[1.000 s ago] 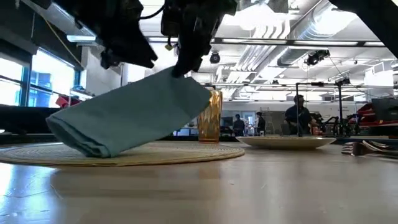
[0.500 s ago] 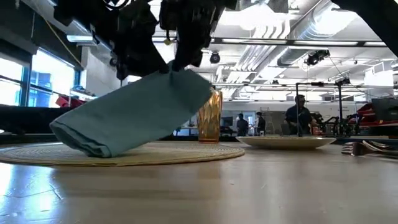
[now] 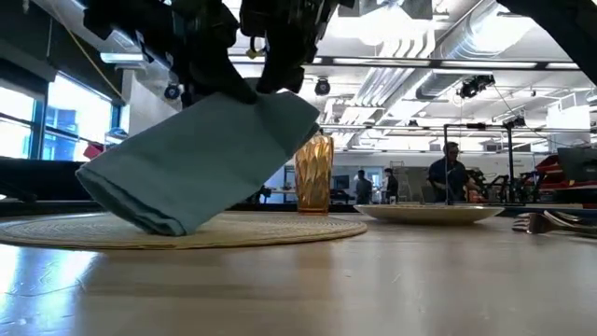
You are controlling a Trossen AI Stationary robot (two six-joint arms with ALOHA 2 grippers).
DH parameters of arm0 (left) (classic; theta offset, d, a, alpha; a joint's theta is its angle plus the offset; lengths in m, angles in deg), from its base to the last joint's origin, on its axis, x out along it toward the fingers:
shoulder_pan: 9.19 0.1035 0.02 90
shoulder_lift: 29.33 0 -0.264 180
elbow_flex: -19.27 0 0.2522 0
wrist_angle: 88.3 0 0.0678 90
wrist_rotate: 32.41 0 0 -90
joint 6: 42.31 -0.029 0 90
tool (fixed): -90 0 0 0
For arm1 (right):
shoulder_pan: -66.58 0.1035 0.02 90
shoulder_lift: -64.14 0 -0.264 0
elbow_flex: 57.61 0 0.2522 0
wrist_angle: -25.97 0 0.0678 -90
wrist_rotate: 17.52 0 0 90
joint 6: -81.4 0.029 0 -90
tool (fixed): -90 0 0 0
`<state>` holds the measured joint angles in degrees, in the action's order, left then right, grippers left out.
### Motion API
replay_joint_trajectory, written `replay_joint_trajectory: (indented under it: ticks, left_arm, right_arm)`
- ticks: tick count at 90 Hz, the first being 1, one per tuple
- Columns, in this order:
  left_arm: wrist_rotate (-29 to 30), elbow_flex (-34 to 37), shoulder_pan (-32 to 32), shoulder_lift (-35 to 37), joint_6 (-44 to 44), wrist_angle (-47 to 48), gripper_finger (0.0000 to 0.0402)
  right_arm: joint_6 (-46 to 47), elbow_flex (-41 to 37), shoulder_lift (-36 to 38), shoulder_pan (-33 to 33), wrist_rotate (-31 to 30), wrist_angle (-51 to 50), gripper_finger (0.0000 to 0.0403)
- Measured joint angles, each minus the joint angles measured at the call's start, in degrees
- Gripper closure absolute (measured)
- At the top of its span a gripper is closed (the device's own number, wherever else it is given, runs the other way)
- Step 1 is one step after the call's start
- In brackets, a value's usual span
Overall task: Set table place
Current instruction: Move the blue table napkin to the middle left of the table
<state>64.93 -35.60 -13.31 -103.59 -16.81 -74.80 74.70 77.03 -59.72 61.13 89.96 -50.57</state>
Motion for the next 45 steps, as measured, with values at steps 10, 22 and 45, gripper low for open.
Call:
replay_joint_trajectory:
  ticks: [10,22,45]
  left_arm:
    - [0.0,-0.2,0.0,0.0,0.7,-0.1,0.0399]
    - [0.0,-0.2,0.0,0.0,0.8,-0.1,0.0401]
    - [0.0,-0.2,0.0,0.0,1.0,0.1,0.0401]
  right_arm:
    - [3.5,0.0,1.2,-0.6,3.6,-6.2,0.0335]
    - [0.1,-0.3,2.6,-0.9,4.2,-13.8,0.0253]
    - [-0.8,-6.4,2.8,0.2,2.6,-5.5,0.0148]
